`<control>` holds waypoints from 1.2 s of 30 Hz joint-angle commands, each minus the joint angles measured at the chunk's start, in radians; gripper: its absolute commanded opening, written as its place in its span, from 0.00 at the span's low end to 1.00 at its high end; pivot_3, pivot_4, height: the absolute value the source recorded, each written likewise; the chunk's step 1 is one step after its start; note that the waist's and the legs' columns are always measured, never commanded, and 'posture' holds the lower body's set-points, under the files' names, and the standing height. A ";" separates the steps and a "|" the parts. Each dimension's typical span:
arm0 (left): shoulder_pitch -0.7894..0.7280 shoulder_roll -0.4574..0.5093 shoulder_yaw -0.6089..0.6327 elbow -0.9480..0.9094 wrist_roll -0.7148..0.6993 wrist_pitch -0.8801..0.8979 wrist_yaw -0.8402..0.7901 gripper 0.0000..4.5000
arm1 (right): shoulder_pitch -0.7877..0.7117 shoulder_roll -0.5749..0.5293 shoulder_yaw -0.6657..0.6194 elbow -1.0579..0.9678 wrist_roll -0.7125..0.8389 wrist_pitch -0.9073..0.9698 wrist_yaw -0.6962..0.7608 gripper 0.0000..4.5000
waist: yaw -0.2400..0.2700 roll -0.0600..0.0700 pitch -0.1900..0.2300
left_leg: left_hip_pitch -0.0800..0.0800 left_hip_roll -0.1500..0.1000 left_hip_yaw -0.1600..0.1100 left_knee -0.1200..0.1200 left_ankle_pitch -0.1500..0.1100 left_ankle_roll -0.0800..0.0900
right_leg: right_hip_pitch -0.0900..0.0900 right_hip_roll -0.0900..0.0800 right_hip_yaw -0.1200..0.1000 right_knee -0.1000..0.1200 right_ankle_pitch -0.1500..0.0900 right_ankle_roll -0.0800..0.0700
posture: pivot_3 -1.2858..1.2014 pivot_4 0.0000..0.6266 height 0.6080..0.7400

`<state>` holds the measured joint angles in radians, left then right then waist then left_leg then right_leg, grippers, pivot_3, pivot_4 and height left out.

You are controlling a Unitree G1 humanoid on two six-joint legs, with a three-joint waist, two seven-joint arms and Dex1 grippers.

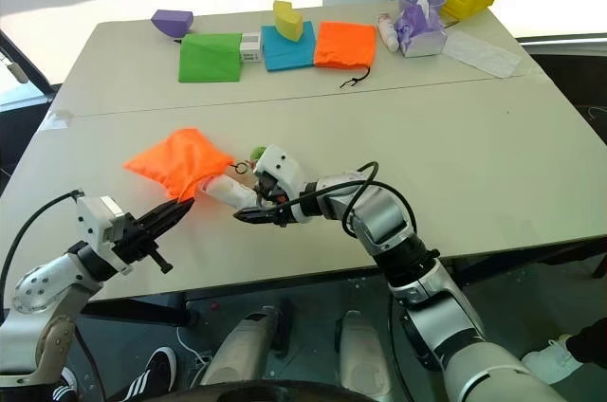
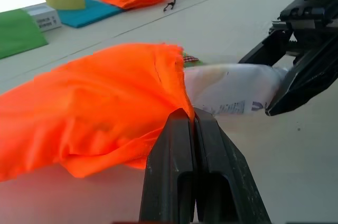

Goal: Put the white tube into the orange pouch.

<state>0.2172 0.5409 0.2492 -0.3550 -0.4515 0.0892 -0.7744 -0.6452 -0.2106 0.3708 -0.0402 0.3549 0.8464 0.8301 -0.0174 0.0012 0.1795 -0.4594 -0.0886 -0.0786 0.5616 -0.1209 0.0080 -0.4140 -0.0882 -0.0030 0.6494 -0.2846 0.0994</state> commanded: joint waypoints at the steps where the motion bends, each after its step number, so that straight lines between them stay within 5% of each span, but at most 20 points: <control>1: -0.004 -0.005 -0.023 -0.023 0.004 -0.018 -0.009 0.00 | -0.029 0.000 0.052 -0.017 -0.079 -0.079 -0.035 0.40 | 0.000 0.000 0.000 | 0.000 0.000 0.000 0.000 0.000 0.000 | 0.000 0.000 0.000 0.000 0.000 0.000 | 0.52 0.24 1.00; 8: 0.001 0.001 -0.017 -0.032 0.000 -0.015 -0.008 0.00 | -0.019 0.045 0.027 -0.004 -0.060 -0.085 -0.040 0.40 | -0.001 0.000 0.000 | 0.000 0.000 0.000 0.000 0.000 0.000 | -0.001 0.000 0.000 0.000 0.000 0.000 | 0.52 0.24 1.00; 18: 0.012 0.049 0.138 -0.007 -0.143 0.048 -0.021 0.00 | 0.009 -0.172 -0.021 -0.072 -0.002 -0.045 0.121 0.40 | 0.003 0.000 0.000 | 0.000 0.000 0.000 0.000 0.000 0.000 | 0.000 0.000 0.000 0.000 0.000 -0.001 | 0.52 0.24 1.00; 36: -0.015 0.041 0.279 0.070 -0.431 0.276 -0.031 0.00 | 0.019 -0.140 -0.016 -0.172 0.097 0.060 0.115 0.40 | 0.001 0.000 0.000 | -0.001 0.000 0.000 0.000 0.000 0.000 | 0.000 -0.001 0.000 -0.002 0.000 -0.001 | 0.52 0.24 1.00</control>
<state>0.2196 0.5836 0.4782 -0.2860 -0.8369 0.3503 -0.8211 -0.6173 -0.3435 0.3651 -0.1485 0.4181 0.9068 0.9217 -0.0166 0.0010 0.1794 -0.4601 -0.0883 -0.0788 0.5615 -0.1209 0.0079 -0.4144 -0.0888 -0.0028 0.6480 -0.2842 0.0983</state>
